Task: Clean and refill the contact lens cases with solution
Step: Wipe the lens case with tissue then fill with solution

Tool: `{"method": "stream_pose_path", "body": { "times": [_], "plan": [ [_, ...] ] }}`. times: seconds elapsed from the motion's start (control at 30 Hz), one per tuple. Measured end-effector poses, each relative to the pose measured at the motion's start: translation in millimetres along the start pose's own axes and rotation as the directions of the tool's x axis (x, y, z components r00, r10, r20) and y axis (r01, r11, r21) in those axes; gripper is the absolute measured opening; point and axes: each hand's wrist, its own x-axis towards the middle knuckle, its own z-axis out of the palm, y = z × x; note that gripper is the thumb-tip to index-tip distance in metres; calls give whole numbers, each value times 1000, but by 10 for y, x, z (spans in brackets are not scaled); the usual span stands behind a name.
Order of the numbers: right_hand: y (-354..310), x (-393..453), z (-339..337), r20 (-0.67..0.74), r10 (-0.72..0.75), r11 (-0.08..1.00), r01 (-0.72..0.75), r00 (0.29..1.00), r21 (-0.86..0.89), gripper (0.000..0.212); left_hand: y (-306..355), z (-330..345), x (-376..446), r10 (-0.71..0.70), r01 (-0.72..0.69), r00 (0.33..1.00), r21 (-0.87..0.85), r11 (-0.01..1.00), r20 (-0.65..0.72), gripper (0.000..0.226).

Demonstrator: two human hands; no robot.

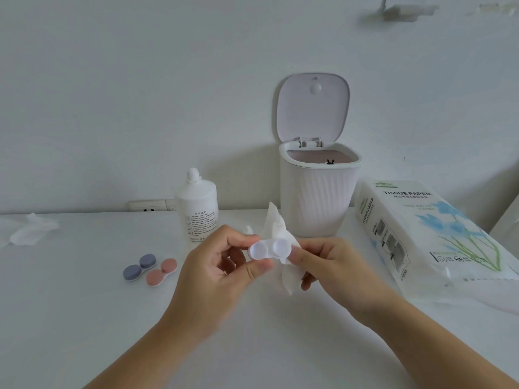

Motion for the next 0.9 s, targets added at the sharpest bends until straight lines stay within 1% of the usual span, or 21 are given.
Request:
{"method": "stream_pose_path", "body": {
  "times": [0.1, 0.2, 0.27, 0.4, 0.47, 0.53, 0.63, 0.7, 0.73, 0.8, 0.83, 0.9],
  "plan": [
    [-18, -2, 2, 10, -1, 1000, 1, 1000, -1, 26, -24, 0, 3, 2, -3, 1000, 53, 999, 5, 31],
    [-48, -11, -16, 33, -32, 998, 30, 999, 50, 23, -51, 3, 11, -32, 25, 999, 148, 989, 40, 24],
    [-50, -15, -36, 37, -44, 995, 40, 998, 91, 24, -68, 1, 13, -53, 43, 997, 177, 983, 55, 20],
    [-56, -20, -45, 45, -66, 989, 60, 997, 136, 25, -71, -7, 18, -83, 71, 995, 182, 981, 57, 16],
    [-60, -28, -49, 75, -86, 986, 74, 993, 147, 25, -68, -12, 20, -88, 76, 994, 184, 980, 59, 16],
    [-60, -36, -55, 109, -99, 978, 76, 989, 195, 27, -69, -22, 24, -78, 66, 995, 189, 980, 58, 17],
    [-68, -33, -50, 87, -60, 949, 30, 994, 313, 36, -63, -25, 22, -72, 62, 996, 177, 982, 51, 16],
    [-56, -20, -39, 61, -24, 941, 2, 998, 339, 41, -52, -13, 5, -39, 24, 996, 179, 984, 77, 20],
    [-49, -15, -24, 54, -12, 946, -7, 998, 325, 39, -41, -3, -7, -20, 2, 995, 191, 982, 93, 23],
    [-44, -18, 3, 53, -4, 959, -11, 999, 284, 23, -26, 17, -22, 16, -40, 994, 215, 976, 111, 25],
    [-45, -20, 13, 56, -5, 961, -10, 998, 275, 18, -23, 20, -22, 29, -52, 994, 227, 972, 107, 24],
    [-57, -20, 21, 70, 1, 969, -18, 998, 247, 15, -21, 14, -13, 41, -61, 996, 248, 967, 83, 22]
  ]
}}
